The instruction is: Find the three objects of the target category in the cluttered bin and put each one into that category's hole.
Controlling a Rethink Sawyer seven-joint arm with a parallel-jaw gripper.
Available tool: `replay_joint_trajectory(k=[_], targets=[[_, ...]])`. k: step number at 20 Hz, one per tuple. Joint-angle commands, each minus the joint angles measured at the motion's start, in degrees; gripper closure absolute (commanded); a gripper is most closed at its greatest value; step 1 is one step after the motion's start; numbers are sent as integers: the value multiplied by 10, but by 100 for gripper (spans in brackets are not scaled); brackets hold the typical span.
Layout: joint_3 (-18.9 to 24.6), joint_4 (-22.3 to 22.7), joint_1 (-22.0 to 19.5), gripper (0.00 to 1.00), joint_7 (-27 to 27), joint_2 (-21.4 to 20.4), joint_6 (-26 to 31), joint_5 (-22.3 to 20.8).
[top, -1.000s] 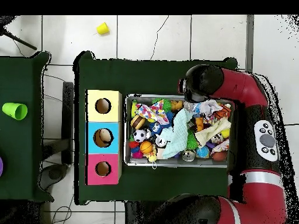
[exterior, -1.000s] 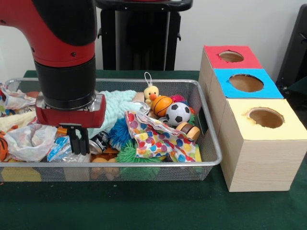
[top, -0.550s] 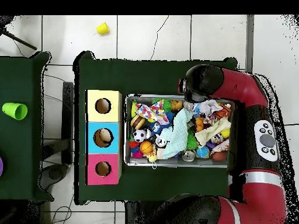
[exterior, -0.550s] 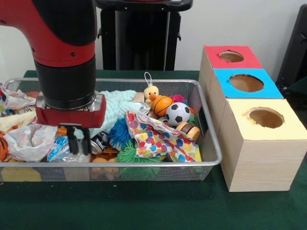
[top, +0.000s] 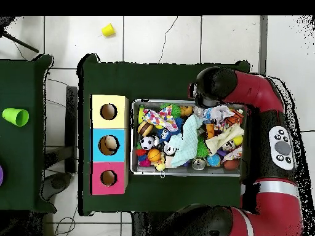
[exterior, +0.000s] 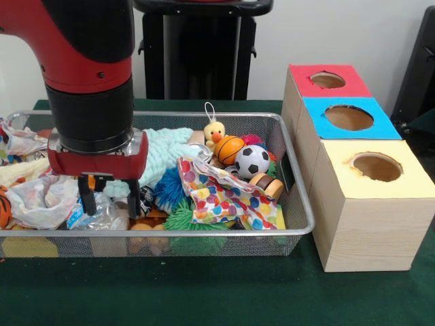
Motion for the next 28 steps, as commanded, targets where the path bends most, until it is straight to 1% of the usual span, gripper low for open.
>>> replay_joint_trajectory(k=[1,5,7,11,13,17,25,28], targets=[[36,-2,0,0,-124,3,62,-23],[36,-6,-2,0,-123,6,63,-22],[36,0,-4,0,-123,4,59,-22],[36,-10,-4,0,-132,13,57,-30],[37,-25,-3,0,-137,21,64,-33],[38,-20,-6,0,-139,22,57,-32],[43,-41,-11,0,-147,42,58,-32],[42,-46,-8,0,-141,44,63,-30]])
